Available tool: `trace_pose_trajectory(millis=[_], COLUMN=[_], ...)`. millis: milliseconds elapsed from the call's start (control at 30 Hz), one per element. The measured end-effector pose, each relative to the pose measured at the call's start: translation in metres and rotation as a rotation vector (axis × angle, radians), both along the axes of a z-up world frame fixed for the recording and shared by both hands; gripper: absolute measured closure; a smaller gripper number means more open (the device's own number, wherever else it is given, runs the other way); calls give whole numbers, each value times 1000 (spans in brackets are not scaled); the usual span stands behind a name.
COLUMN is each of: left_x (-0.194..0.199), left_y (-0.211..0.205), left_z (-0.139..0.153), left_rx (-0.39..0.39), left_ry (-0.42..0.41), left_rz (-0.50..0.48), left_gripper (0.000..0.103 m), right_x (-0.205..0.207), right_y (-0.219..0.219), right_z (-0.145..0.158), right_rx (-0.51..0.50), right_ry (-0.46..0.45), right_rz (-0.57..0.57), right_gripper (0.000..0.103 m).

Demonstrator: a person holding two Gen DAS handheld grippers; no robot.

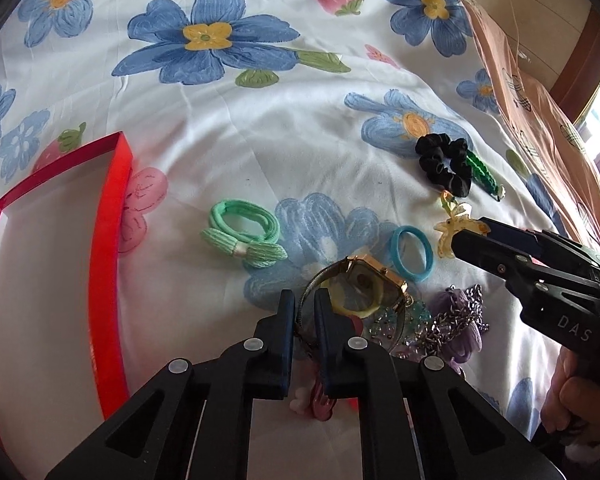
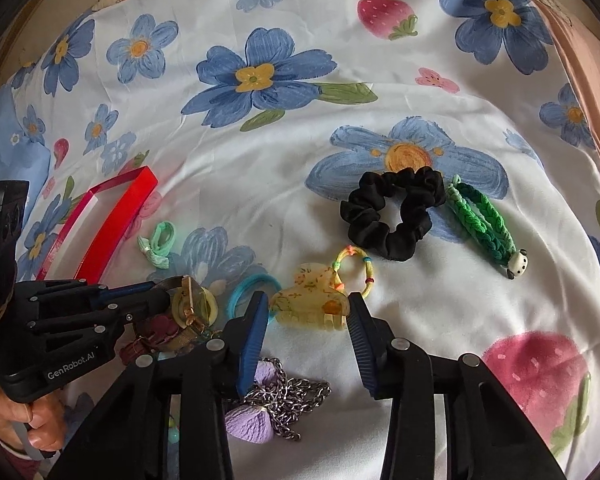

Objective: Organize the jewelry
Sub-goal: 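Grasp the gold watch with the left gripper while the right gripper grasps the yellow hair clip, then carry the watch and hair clip into the red box and open both grippers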

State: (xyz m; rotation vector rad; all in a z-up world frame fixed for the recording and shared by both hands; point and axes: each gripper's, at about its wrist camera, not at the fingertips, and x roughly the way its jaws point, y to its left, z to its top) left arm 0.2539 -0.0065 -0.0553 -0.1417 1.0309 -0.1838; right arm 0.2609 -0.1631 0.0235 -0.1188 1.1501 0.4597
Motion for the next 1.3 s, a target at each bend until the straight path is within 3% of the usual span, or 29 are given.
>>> trace_pose_trajectory(millis=[433, 667, 700, 900, 1000, 1067, 1133, 1167, 1200, 1233, 1300], left_x=[-71, -108, -111, -128, -131, -138, -145, -146, -148, -151, -157], left_y=[42, 60, 64, 91, 93, 92, 84, 83, 82, 79, 67], left_z=[41, 61, 63, 70, 70, 73, 75, 75, 76, 75, 70], left_rx=[-63, -88, -92, -114, -123, -157, -137, -125, -119, -121, -89], left_ry=[-107, -165, -170, -193, -185, -182, -160, -152, -135, -115, -89], left_rz=[103, 135, 140, 187, 166, 109, 49, 31, 11, -7, -19], left_gripper=[95, 98, 103, 103, 103, 103, 103, 102, 93, 78, 68], right_x=[-30, -43, -44, -51, -55, -57, -61, -62, -64, -65, -66], right_y=[19, 42, 45, 65, 73, 75, 75, 73, 71, 69, 62], right_z=[32, 40, 41, 40, 39, 39, 40, 41, 42, 43, 43], right_rx=[115, 146, 151, 167, 174, 178, 174, 174, 172, 169, 167], right_ry=[-26, -21, -22, -15, -11, -8, -13, -16, -19, -20, -22], right_rz=[41, 92, 103, 147, 166, 173, 178, 178, 175, 171, 160], right_gripper=[62, 62, 62, 62, 62, 62, 62, 62, 62, 62, 62])
